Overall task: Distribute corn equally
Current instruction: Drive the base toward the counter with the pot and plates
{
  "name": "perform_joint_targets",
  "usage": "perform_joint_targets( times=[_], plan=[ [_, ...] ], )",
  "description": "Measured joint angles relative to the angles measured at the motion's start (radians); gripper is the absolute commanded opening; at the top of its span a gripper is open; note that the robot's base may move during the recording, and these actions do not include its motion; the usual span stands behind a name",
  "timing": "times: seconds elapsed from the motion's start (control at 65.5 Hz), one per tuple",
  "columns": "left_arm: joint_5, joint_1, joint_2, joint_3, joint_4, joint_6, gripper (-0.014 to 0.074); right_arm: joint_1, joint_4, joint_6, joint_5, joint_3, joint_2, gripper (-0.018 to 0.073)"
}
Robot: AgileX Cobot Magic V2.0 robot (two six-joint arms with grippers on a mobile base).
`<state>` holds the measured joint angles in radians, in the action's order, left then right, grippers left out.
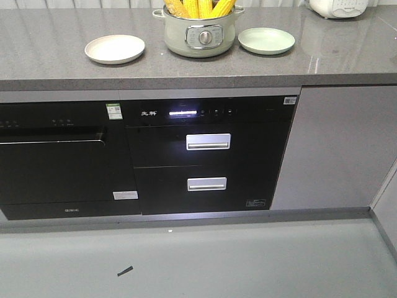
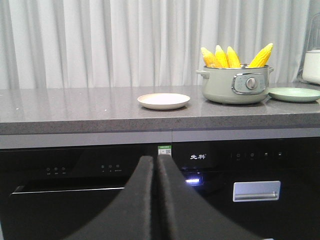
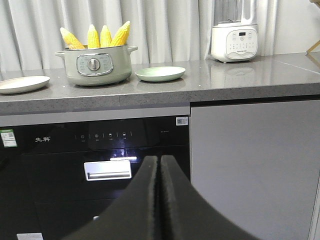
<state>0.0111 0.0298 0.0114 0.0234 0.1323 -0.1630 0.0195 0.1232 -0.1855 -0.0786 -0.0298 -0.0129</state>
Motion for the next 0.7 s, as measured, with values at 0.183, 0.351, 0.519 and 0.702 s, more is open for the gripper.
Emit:
perform_joint_targets(
  times=[0.183,0.351,0.519,0.702],
  plan=[
    [0.000,0.000,0.000,0.000,0.000,0.000,-0.0006,0.000,0.000,0.000,0.000,0.000,0.000,-0.0006],
    [0.000,0.000,0.000,0.000,0.000,0.000,-0.0006,0.000,0.000,0.000,0.000,0.000,0.000,-0.0006],
    [0.000,0.000,0.000,0.000,0.000,0.000,-0.0006,0.000,0.000,0.000,0.000,0.000,0.000,-0.0006],
    [0.000,0.000,0.000,0.000,0.000,0.000,-0.0006,0.000,0.000,0.000,0.000,0.000,0.000,-0.0006]
  ],
)
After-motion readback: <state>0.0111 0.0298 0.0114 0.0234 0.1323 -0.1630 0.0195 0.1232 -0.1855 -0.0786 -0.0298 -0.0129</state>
